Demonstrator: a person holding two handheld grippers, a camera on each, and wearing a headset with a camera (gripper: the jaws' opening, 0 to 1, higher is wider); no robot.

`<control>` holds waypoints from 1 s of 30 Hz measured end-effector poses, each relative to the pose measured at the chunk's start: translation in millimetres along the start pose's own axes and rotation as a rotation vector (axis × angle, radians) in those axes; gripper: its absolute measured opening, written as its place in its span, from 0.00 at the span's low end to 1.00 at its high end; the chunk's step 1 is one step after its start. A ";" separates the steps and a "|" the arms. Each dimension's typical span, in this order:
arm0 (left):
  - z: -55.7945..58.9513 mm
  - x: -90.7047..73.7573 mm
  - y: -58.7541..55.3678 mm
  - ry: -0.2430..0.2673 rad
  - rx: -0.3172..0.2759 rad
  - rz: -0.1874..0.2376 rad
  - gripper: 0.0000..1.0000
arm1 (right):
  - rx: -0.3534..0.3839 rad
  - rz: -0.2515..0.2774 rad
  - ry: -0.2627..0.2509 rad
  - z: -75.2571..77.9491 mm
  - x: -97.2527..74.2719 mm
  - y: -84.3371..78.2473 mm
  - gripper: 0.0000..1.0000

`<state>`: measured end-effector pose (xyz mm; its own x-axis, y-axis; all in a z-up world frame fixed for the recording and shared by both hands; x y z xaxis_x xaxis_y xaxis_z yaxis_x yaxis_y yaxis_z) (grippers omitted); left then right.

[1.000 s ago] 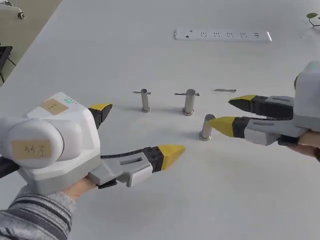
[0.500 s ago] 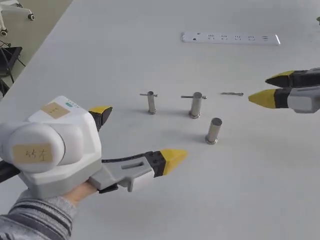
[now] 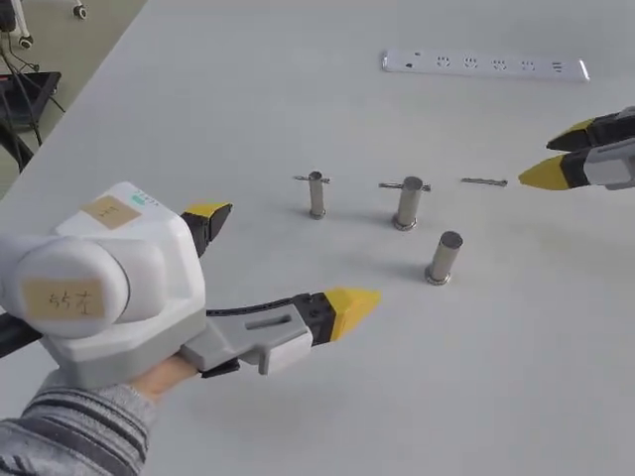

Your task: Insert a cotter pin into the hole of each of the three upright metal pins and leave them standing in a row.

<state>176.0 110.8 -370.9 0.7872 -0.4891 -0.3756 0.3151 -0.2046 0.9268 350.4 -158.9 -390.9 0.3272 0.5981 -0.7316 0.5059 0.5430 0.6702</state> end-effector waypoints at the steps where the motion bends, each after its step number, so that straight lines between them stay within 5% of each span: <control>1: -0.6 0.3 -0.4 0.001 -0.002 -0.003 0.97 | -0.007 -0.010 0.002 2.4 2.8 0.5 0.34; 18: 0.6 6.1 -5.3 -0.005 0.010 -0.026 0.95 | -0.156 -0.113 0.023 7.7 32.7 -2.0 0.28; 30: 0.6 8.5 -7.0 -0.013 0.012 -0.037 0.92 | -0.254 -0.216 0.048 2.8 48.9 -7.5 0.13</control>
<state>180.2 107.6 -380.6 0.7683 -0.4918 -0.4096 0.3373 -0.2328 0.9122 364.9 -135.4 -432.0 0.1925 0.4770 -0.8576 0.3428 0.7862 0.5142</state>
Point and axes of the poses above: the centre of the closed fingertips' face, and the gripper's own axes: x roughly forward along the fingers, z roughly to its right, y roughly out of its top, the point moved 6 cm from there along -x, roughly backward along the fingers, and after that the axes turned 9 degrees about x, right-handed, at the moved point
